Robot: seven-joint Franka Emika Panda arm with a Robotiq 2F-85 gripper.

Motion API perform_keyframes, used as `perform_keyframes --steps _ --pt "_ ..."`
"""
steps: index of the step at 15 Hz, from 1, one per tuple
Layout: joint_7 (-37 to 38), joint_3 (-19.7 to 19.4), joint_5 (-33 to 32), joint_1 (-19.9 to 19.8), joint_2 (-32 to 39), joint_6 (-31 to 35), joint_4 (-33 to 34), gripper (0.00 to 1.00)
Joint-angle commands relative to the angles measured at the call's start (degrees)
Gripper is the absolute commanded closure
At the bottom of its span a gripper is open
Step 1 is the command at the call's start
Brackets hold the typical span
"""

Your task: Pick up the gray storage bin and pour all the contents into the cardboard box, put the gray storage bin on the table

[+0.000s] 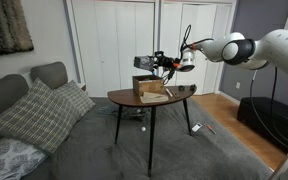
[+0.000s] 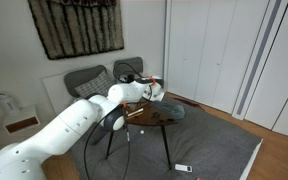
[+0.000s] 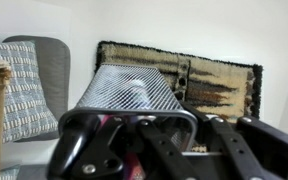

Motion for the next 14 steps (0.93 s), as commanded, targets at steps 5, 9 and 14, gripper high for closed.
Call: perform_keyframes --steps 5,9,14 --pt "3.2 0.6 11.8 1.1 5.4 -3.0 3.0 0.98" --pt "6.5 1.7 16.6 1.1 5.8 -5.5 2.3 0.98" --pt "9.0 0.0 18.5 2.1 5.5 -4.8 1.8 0.98"
